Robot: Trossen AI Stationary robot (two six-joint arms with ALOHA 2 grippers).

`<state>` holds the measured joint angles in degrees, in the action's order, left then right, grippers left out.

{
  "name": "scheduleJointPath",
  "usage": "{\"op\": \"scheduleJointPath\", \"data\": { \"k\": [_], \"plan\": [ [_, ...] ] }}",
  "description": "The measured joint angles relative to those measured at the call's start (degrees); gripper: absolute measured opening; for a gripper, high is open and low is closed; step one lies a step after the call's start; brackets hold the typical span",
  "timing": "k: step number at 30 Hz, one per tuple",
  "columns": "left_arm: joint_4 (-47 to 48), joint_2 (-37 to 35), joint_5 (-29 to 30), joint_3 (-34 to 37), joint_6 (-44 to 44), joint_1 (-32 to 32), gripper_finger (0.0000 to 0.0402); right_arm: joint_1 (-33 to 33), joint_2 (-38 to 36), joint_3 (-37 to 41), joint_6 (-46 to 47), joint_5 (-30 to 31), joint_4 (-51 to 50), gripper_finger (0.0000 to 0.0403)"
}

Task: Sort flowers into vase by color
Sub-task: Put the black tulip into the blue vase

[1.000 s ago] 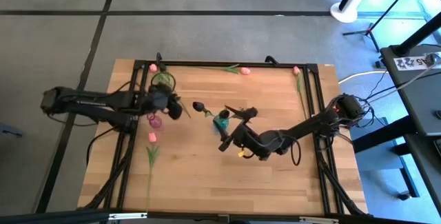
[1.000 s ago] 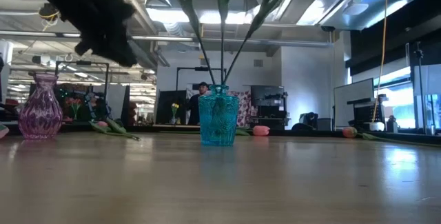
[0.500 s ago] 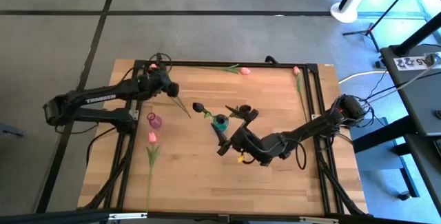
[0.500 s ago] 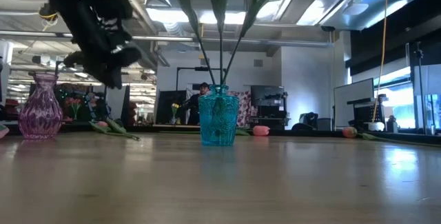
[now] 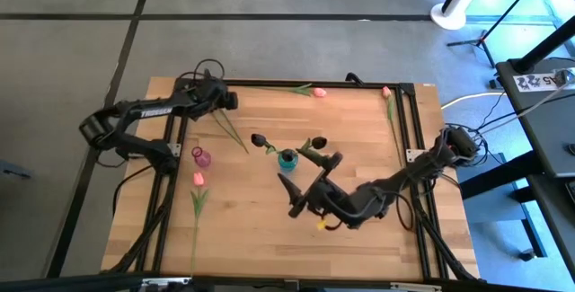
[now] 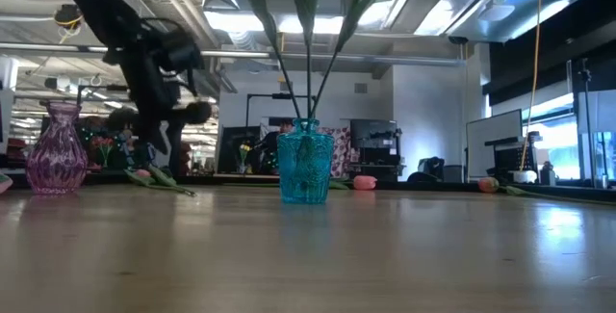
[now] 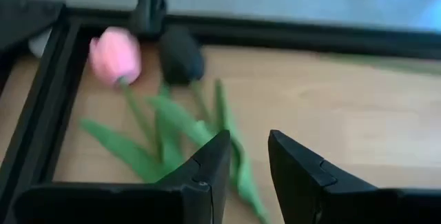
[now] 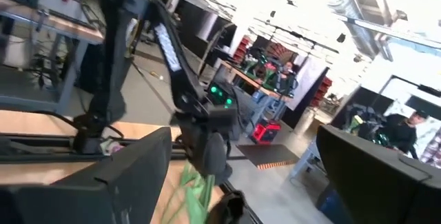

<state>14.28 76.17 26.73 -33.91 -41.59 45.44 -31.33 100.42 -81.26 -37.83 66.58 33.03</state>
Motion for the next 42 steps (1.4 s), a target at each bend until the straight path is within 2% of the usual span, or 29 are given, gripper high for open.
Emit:
{"op": "scheduleJointPath", "data": {
  "k": [5, 13, 20, 30, 35, 38, 42],
  "plan": [
    [-0.8, 4.3, 5.2, 0.0, -3.2, 1.6, 0.0096, -1.1, 0.0, -0.7, -1.4, 0.0, -0.3, 0.036],
    [-5.1, 8.2, 4.3, 0.0, -10.2, 3.1, 0.0096, -1.1, 0.0, -0.7, -1.4, 0.5, -2.0, 0.036],
    [-7.2, 10.4, 6.6, 0.0, -10.9, 2.2, 0.0096, -1.0, 0.0, -0.7, -1.0, 0.5, -3.3, 0.036],
    [-6.4, 14.6, 2.8, 0.0, -16.1, 0.9, 0.0096, -0.9, 0.0, -0.6, 1.7, -1.1, -4.6, 0.036],
    [-7.9, 16.8, 4.0, -0.2, -16.7, -0.3, 0.0094, -1.0, 0.0, -0.6, 1.7, -0.3, -4.7, 0.036],
    [-8.5, 16.6, 4.9, -0.1, -16.8, -1.3, 0.0075, -1.6, 0.0, -0.6, 1.4, 0.5, -4.6, 0.036],
    [-10.9, 15.3, 3.7, 0.1, -16.7, -3.1, 0.0017, -2.9, -0.6, -0.6, 0.6, 0.3, -4.2, 0.036]
  ]
}}
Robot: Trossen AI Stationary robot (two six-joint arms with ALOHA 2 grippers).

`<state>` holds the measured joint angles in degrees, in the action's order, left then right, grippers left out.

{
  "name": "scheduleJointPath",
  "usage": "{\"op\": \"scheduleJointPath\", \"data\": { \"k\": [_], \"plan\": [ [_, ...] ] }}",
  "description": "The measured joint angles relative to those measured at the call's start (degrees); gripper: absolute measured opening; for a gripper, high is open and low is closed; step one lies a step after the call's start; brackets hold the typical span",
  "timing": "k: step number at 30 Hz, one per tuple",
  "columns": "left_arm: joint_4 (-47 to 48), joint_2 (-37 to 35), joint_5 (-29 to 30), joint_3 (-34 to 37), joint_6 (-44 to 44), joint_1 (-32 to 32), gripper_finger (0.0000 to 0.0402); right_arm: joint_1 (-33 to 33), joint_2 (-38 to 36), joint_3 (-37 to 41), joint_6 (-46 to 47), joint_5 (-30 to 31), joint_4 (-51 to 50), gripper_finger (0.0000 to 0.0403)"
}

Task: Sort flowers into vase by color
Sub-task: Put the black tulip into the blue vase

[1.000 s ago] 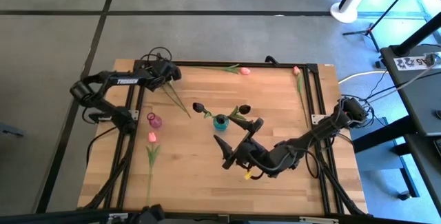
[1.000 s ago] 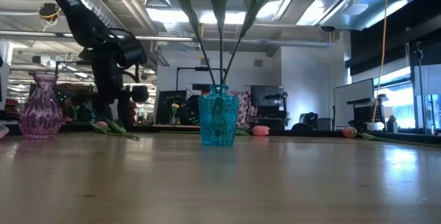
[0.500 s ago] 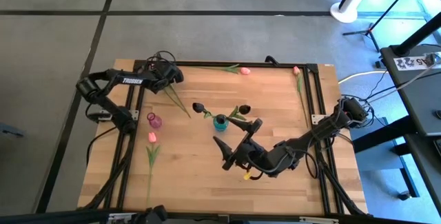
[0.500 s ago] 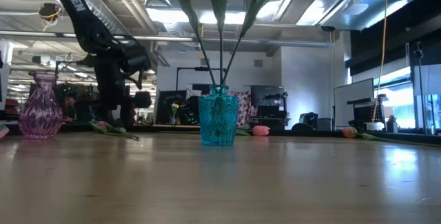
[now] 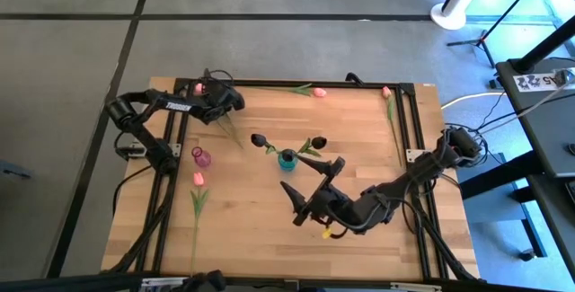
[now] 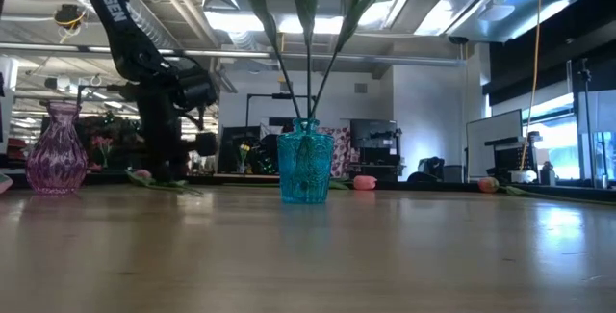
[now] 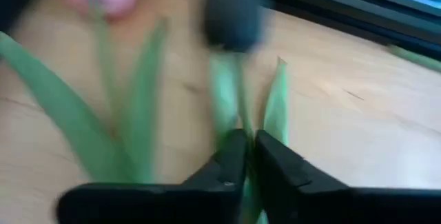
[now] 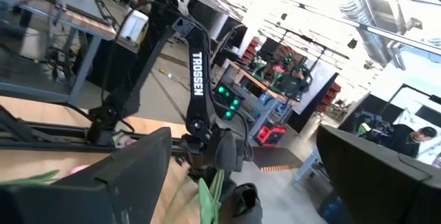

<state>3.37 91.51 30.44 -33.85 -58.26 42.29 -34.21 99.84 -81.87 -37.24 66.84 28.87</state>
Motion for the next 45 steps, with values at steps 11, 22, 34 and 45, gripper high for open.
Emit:
{"op": "scheduleJointPath", "data": {
  "k": [11, 22, 34, 45],
  "plan": [
    [-5.2, -21.7, 8.4, 0.0, 9.3, -11.6, 0.0002, -7.0, -0.6, 0.0, -3.1, -0.5, 1.3, 0.036],
    [-6.3, -46.9, 32.0, 1.4, 26.2, -53.8, 0.0, -11.0, -0.6, 0.0, -0.5, -0.4, 0.5, 0.036],
    [-22.9, -38.5, 40.8, 1.8, 40.4, -83.6, 0.0, -9.4, -0.6, 0.0, 9.0, -12.0, -7.3, 0.036],
    [-61.8, -19.7, 6.3, 1.8, 68.1, -88.3, 0.0, -4.2, -0.5, 0.0, 31.1, -22.3, -16.3, 0.0312]
  ]
}}
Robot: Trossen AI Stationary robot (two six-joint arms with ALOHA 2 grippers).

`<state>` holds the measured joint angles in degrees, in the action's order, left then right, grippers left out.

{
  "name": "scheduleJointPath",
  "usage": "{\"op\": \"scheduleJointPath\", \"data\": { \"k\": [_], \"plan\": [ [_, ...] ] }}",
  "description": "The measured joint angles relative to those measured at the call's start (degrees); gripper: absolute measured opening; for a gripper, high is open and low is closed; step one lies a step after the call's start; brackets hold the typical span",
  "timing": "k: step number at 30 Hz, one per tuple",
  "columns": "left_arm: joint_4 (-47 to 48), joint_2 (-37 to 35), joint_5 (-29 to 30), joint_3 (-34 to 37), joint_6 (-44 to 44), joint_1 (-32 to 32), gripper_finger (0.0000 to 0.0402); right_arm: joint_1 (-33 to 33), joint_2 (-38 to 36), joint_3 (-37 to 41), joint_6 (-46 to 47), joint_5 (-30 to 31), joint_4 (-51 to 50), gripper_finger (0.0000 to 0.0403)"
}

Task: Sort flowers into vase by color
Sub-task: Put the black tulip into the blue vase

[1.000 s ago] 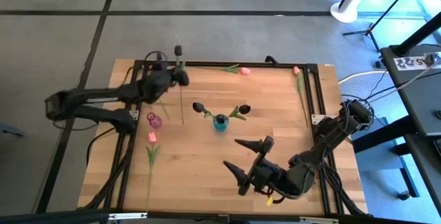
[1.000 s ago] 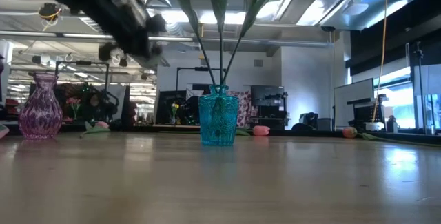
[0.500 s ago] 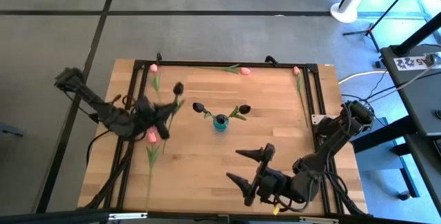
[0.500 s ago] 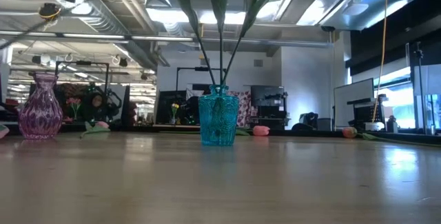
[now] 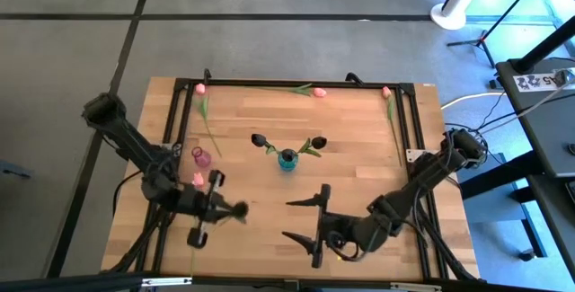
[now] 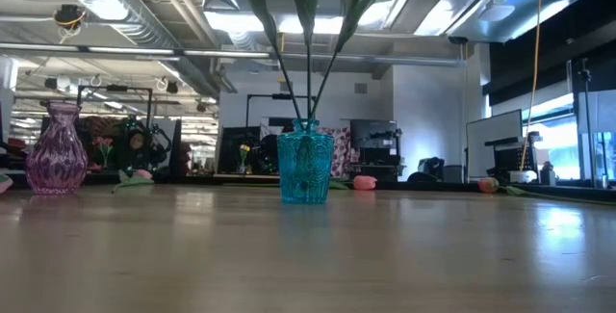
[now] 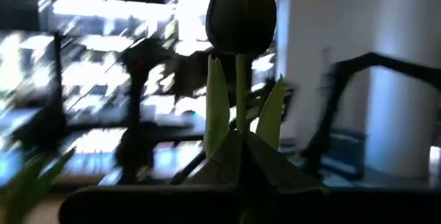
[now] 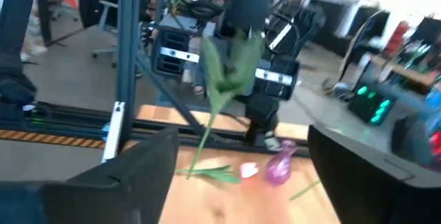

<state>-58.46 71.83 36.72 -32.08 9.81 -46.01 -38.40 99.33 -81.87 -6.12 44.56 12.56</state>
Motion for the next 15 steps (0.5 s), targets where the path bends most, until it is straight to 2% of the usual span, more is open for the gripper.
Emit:
{"op": "scheduleJointPath", "data": {
  "k": [4, 7, 11, 15],
  "plan": [
    [-12.4, 9.1, -7.2, -1.0, 4.3, 3.4, 0.0, 1.4, 1.4, 0.0, 1.7, -4.1, 0.6, 0.027],
    [-14.5, 15.4, -11.8, -4.3, 4.3, 6.1, 0.0, 2.5, 1.9, 0.0, 1.6, -5.4, 2.6, 0.0254],
    [-14.4, 21.2, -12.2, -9.3, 4.8, 8.3, 0.0, 2.9, 1.9, 0.0, 1.4, -5.8, 6.1, 0.0246],
    [-14.6, 23.5, -12.6, -12.7, 5.3, 10.0, 0.0, 2.9, 1.9, 0.0, 1.3, -7.2, 6.0, 0.0233]
  ]
}}
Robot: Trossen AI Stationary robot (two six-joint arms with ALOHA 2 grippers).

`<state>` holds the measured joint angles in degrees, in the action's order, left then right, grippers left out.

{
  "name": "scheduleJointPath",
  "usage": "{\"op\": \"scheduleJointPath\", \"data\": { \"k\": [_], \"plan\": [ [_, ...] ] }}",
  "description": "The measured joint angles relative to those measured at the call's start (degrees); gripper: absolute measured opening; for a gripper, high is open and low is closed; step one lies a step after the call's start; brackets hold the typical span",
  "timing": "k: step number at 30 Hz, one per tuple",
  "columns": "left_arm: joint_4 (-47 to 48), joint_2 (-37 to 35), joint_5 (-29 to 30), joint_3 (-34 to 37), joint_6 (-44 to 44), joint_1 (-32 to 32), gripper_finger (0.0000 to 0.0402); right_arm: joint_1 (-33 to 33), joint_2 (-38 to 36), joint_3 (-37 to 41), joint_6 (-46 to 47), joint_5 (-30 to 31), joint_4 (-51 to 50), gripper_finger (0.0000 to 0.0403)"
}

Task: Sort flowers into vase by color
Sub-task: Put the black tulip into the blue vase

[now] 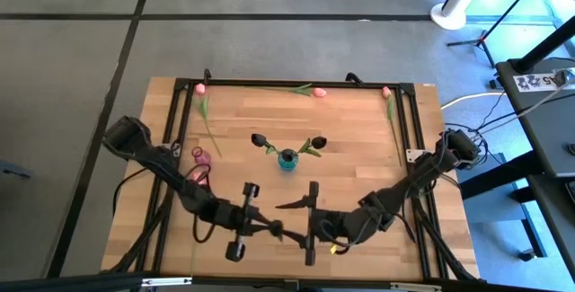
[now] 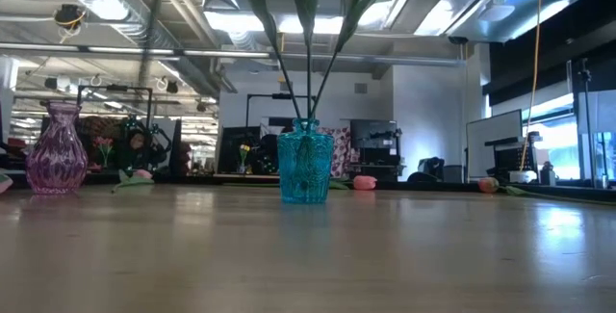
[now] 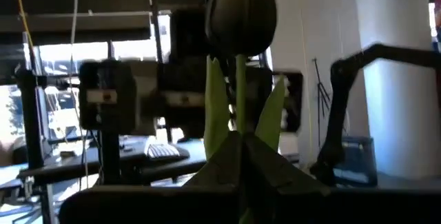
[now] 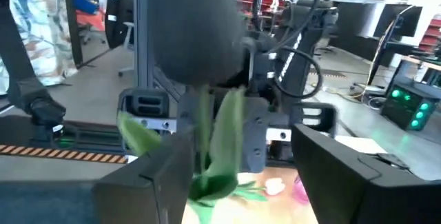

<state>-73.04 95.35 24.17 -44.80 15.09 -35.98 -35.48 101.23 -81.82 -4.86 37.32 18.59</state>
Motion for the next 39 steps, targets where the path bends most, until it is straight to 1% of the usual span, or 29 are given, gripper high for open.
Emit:
{"op": "scheduleJointPath", "data": {
  "k": [3, 6, 11, 14, 15, 18, 20, 24, 27, 29, 31, 33, 36, 39],
  "plan": [
    [0.3, 0.2, 0.3, -0.4, 0.0, 1.3, 0.0, 0.0, 0.0, 0.0, -0.1, 1.0, 0.1, 0.0211],
    [0.2, 0.3, 0.1, -0.4, 0.0, 1.8, 0.0, 0.0, 0.0, 0.0, 0.0, 2.1, 1.2, 0.0175],
    [0.6, 0.3, 0.3, -0.4, -1.0, 2.4, 0.0, 0.7, 0.0, 0.0, 1.8, 2.1, 0.7, 0.0089],
    [0.3, 0.3, 3.7, -0.4, -1.0, 2.4, 0.001, 1.5, 0.0, 0.0, 2.1, 2.1, 0.3, 0.0025],
    [0.4, 0.2, 5.4, -0.4, -1.0, 2.2, 0.0018, 1.4, 0.0, 0.0, 2.1, 2.1, 0.0, 0.0014],
    [3.3, -0.6, 10.2, -0.4, -1.0, 1.3, 0.0051, 1.9, -0.2, 0.0, 2.0, 2.8, -1.2, 0.0017],
    [7.0, -2.3, 14.4, -0.4, -1.0, 0.3, 0.0077, 2.0, -0.7, 0.0, 1.1, 3.9, -2.3, 0.0016],
    [17.6, -8.0, 26.7, -0.4, -1.0, -2.6, 0.0122, 2.2, -2.7, 0.0, -1.8, 5.6, -3.5, 0.0007],
    [27.0, -12.7, 32.8, -0.4, -2.1, -5.6, 0.0141, 2.1, -4.3, 0.0, -4.9, 10.3, -6.0, 0.0012],
    [32.3, -15.4, 36.9, -0.4, -5.2, -7.6, 0.0148, 2.5, -5.2, 0.0, -6.7, 14.0, -7.3, 0.0009],
    [36.2, -17.9, 40.8, 0.2, -8.7, -9.2, 0.015, 3.2, -5.4, 0.0, -7.5, 15.6, -8.3, 0.0006],
    [38.4, -20.5, 42.3, 1.9, -12.2, -10.5, 0.015, 4.1, -5.3, 0.0, -7.6, 16.3, -9.1, 0.0007],
    [38.9, -23.3, 42.3, 5.5, -17.0, -11.4, 0.0151, 5.8, -5.3, 0.0, -7.6, 18.8, -10.3, 0.0009],
    [38.9, -25.2, 42.4, 9.1, -20.2, -11.6, 0.0151, 7.4, -5.3, 0.0, -7.8, 19.6, -10.6, 0.0008]
  ]
}}
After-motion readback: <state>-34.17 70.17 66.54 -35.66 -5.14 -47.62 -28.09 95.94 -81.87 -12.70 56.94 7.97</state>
